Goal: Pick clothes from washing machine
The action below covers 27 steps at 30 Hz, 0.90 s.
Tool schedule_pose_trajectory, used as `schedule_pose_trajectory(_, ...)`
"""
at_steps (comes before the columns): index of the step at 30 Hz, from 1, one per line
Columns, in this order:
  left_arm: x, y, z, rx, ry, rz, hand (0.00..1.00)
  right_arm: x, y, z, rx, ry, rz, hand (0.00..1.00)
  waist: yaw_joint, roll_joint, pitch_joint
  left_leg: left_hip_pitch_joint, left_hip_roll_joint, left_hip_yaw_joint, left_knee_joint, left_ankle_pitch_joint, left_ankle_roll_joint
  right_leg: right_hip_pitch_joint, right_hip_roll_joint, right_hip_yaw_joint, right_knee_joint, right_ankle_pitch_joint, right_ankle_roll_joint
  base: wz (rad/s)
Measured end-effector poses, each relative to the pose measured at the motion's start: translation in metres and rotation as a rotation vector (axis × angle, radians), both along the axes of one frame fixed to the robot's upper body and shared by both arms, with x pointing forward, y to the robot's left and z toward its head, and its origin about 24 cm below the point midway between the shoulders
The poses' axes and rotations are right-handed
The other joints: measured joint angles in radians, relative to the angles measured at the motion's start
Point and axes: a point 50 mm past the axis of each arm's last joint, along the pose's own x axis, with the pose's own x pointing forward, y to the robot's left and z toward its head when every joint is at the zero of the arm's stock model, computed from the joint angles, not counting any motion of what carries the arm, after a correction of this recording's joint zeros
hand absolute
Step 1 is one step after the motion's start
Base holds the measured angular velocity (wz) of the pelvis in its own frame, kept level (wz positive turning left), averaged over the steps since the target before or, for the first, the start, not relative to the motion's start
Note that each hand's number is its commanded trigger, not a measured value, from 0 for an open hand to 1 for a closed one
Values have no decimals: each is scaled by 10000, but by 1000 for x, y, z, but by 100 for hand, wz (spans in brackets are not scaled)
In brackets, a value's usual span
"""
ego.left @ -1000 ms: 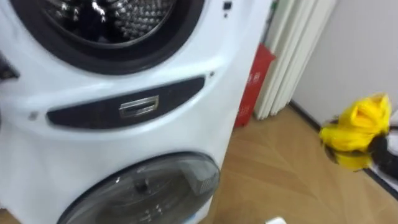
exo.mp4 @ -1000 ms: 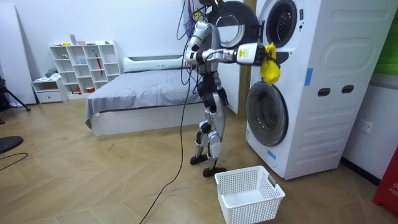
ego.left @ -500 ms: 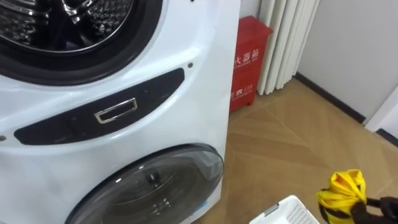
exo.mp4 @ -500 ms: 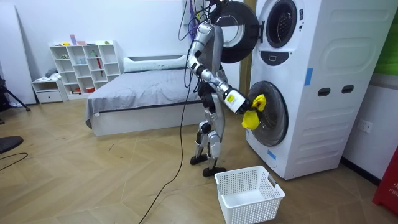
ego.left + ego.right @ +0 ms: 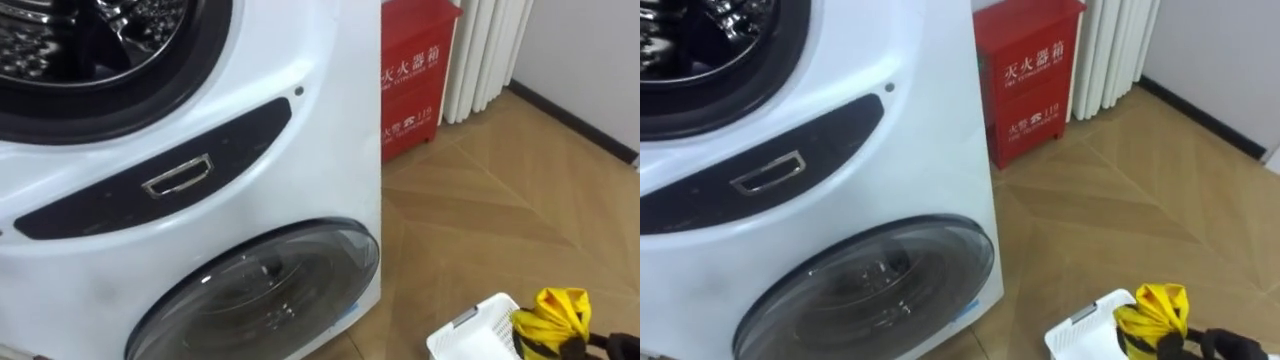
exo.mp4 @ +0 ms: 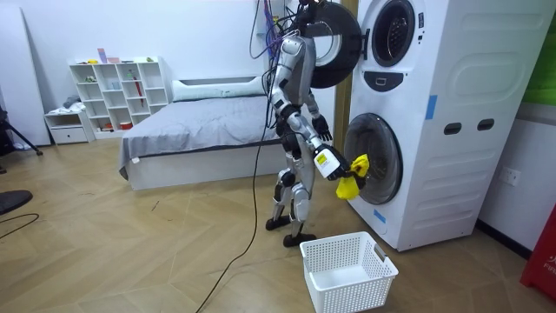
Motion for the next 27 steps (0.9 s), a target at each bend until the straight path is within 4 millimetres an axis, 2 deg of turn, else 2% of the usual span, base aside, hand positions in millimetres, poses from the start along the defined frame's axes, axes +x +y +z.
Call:
schedule_pose_trajectory(9,6,-1,1,-443,-296,681,0,16,-6,7,-336,-777,-1119,0,-13,3,26,-226,-4,-70,9,147,-84,-344,-5,-96,239,-107,-130,3)
schedule_pose_trajectory(17,6,-2,1,-611,-360,935,0,15,-7,8,-452,-784,-1409,0,-52,27,32,-347,19,-423,1,240,-166,-354,-37,-317,217,-181,-254,10)
schedule_pose_trajectory(22,6,-2,1,-616,-353,950,0,18,-7,10,-507,-870,-1500,0,9,138,69,-372,13,-444,-76,261,-189,-393,-46,-389,202,-207,-278,3)
schedule_pose_trajectory(27,5,-2,1,-621,-434,1010,0,18,-7,12,-583,-1049,-1600,0,18,215,64,-511,-13,-461,-131,320,-186,-550,-61,-393,246,-212,-281,1)
